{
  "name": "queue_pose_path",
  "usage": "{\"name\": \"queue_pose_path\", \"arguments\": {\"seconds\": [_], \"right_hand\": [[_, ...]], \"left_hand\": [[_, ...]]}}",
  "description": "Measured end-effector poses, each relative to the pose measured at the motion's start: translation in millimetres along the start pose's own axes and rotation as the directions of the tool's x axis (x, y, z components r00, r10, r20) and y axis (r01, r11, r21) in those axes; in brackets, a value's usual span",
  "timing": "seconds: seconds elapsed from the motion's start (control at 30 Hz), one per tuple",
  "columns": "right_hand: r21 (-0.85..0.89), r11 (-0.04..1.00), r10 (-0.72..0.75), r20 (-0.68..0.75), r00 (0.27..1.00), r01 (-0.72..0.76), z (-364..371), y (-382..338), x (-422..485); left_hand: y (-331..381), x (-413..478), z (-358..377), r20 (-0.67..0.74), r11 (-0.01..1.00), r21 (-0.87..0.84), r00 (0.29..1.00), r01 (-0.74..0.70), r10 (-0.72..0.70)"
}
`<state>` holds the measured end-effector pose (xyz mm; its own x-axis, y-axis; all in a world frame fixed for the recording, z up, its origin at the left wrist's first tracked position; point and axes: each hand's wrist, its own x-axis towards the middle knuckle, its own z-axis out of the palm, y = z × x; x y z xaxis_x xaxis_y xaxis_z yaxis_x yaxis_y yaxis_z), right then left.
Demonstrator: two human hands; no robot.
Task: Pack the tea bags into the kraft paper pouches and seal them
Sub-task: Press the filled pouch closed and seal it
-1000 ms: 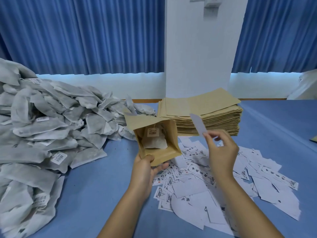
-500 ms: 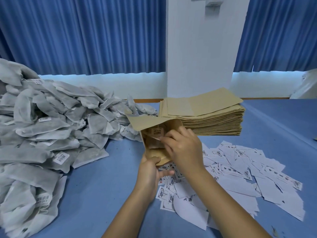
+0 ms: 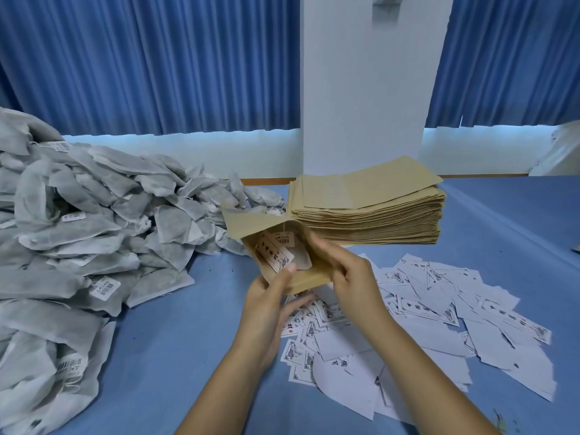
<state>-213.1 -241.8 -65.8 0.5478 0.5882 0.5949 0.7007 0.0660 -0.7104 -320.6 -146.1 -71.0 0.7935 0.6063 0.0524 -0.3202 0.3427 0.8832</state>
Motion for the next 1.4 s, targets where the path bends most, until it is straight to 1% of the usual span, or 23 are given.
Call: {"name": "queue_pose_path", "arguments": {"seconds": [0.07, 0.17, 0.33, 0.4, 0.47, 0.53, 0.57, 0.6, 0.63, 0.67, 0.7, 0.73, 0.77, 0.83, 0.87, 0.9, 1.0, 1.03, 1.13, 1.2, 1.27, 1.33, 1.4], "right_hand": [[-0.009, 1.000, -0.018, 0.095, 0.995, 0.019, 1.7, 2.3, -0.9], [-0.067, 0.998, -0.003, 0.228, 0.974, 0.019, 6.3, 4.9, -4.5], [-0.117, 0.992, -0.010, 0.259, 0.966, 0.041, 7.0, 9.6, -3.2], [-0.086, 0.996, 0.050, 0.220, 0.974, -0.032, 7.3, 11.9, -4.1], [-0.036, 0.983, 0.185, 0.115, 0.976, -0.182, 6.8, 10.1, -4.2], [0.120, 0.936, 0.334, -0.002, 0.942, -0.332, 6.7, 5.3, -3.5], [0.250, 0.884, 0.418, -0.046, 0.907, -0.395, 7.2, 3.2, -3.1], [0.401, 0.802, 0.508, -0.065, 0.859, -0.443, 7.7, 2.4, -3.4], [0.547, 0.669, 0.612, -0.024, 0.790, -0.502, 8.0, 0.9, -3.3], [0.669, 0.504, 0.690, 0.068, 0.720, -0.546, 8.2, -0.4, -2.5], [0.735, 0.357, 0.732, 0.163, 0.661, -0.576, 8.4, -2.2, -2.0], [0.769, 0.259, 0.743, 0.228, 0.629, -0.585, 8.5, -1.5, -2.6], [0.771, 0.235, 0.739, 0.254, 0.624, -0.592, 8.3, -1.8, -3.9], [0.755, 0.272, 0.753, 0.219, 0.621, -0.596, 9.5, -4.4, -5.5], [0.772, 0.281, 0.740, 0.205, 0.641, -0.570, 11.0, -5.9, -4.6], [0.803, 0.258, 0.709, 0.220, 0.670, -0.537, 12.1, -6.4, -3.4], [0.907, 0.068, 0.586, 0.301, 0.752, -0.416, 13.9, -10.6, 0.2], [0.914, 0.076, 0.575, 0.285, 0.767, -0.397, 12.8, -12.3, 1.1], [0.873, 0.282, 0.647, 0.132, 0.751, -0.397, 6.5, -8.7, 0.6], [0.860, 0.333, 0.698, 0.050, 0.714, -0.386, -0.7, -5.1, 1.1], [0.862, 0.351, 0.730, -0.008, 0.684, -0.364, -7.7, -3.4, 3.0], [0.840, 0.413, 0.751, -0.095, 0.653, -0.352, -14.6, 1.3, 3.2], [0.796, 0.495, 0.753, -0.194, 0.629, -0.347, -22.8, 7.8, 1.2]], "left_hand": [[5.9, -1.7, -0.7, -0.011, 0.996, -0.082, 0.999, -0.046, 0.045], [13.6, -3.1, -1.6, -0.059, 0.985, -0.166, 0.997, -0.049, 0.040], [16.5, -2.2, -4.5, -0.185, 0.978, -0.204, 0.983, -0.038, 0.000], [16.8, -0.2, -9.1, -0.266, 0.976, -0.216, 0.963, -0.024, -0.035], [17.5, 1.9, -11.7, -0.350, 0.970, -0.241, 0.934, -0.021, -0.066], [17.8, 2.2, -11.9, -0.400, 0.971, -0.235, 0.914, -0.035, -0.064], [16.9, 1.5, -10.9, -0.411, 0.975, -0.219, 0.910, -0.041, -0.054], [15.5, 0.1, -9.3, -0.421, 0.979, -0.198, 0.906, -0.048, -0.040], [13.9, -1.6, -7.6, -0.428, 0.983, -0.174, 0.904, -0.064, -0.017], [12.3, -3.4, -6.1, -0.436, 0.986, -0.144, 0.900, -0.088, 0.016], [10.6, -5.1, -4.7, -0.448, 0.987, -0.103, 0.892, -0.120, 0.062], [8.9, -6.8, -3.3, -0.463, 0.986, -0.056, 0.879, -0.159, 0.116], [6.8, -8.7, -1.7, -0.477, 0.980, -0.008, 0.862, -0.200, 0.172], [4.4, -12.2, 2.5, -0.498, 0.959, 0.047, 0.825, -0.281, 0.266], [4.4, -13.7, 5.4, -0.505, 0.946, 0.048, 0.809, -0.320, 0.299], [4.2, -14.9, 8.2, -0.501, 0.935, 0.045, 0.802, -0.352, 0.326], [1.9, -13.8, 12.7, -0.445, 0.929, 0.010, 0.830, -0.370, 0.335], [0.0, -10.4, 11.3, -0.443, 0.934, -0.039, 0.844, -0.355, 0.302], [-3.7, 2.9, 11.5, -0.453, 0.954, -0.200, 0.885, -0.223, 0.112], [-3.5, 12.8, 22.2, -0.377, 0.966, -0.246, 0.926, -0.085, -0.015], [-6.1, 22.6, 35.9, -0.309, 0.966, -0.256, 0.943, 0.045, -0.125], [-9.8, 33.3, 44.6, -0.318, 0.973, -0.220, 0.938, 0.066, -0.136], [-15.8, 40.5, 46.4, -0.334, 0.980, -0.197, 0.938, 0.028, -0.094]]}}
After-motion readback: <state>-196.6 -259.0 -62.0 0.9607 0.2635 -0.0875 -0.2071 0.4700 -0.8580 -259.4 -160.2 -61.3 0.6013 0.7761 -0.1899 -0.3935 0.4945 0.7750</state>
